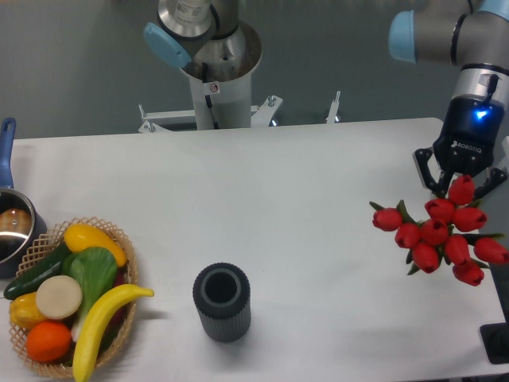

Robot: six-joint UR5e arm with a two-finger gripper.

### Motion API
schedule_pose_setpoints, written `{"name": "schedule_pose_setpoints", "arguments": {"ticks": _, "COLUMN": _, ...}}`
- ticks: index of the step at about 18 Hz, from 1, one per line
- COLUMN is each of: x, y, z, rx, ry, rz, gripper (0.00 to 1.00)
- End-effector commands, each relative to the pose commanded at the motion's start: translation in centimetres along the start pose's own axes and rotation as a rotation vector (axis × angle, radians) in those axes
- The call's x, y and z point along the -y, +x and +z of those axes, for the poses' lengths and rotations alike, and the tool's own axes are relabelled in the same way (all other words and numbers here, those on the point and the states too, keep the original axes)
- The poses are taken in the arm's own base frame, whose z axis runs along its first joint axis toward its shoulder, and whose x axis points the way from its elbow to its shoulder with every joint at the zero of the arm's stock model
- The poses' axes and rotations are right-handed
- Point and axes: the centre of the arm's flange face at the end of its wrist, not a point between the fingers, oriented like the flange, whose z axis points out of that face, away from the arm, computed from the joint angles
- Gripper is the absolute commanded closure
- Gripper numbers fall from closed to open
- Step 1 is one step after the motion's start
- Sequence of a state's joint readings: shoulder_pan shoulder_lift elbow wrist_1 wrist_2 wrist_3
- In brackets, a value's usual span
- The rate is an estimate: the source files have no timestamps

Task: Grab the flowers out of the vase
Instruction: 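Lift the tulips out of the dark vase and carry them away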

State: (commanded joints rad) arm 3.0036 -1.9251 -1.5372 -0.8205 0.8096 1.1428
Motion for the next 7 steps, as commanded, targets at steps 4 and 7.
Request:
{"name": "schedule_pose_setpoints", "arguments": {"ticks": 4, "x": 0.5, "y": 1.2, "z": 2.0, "rx": 0.037, "ry": -0.215, "rz": 0.054, "gripper": 1.0}}
{"name": "schedule_pose_setpoints", "arguments": {"ticks": 7, "x": 0.3, "y": 3.1, "z": 5.4, "rx": 0.03, "ry": -0.436, "rz": 0.105, "gripper": 1.0}}
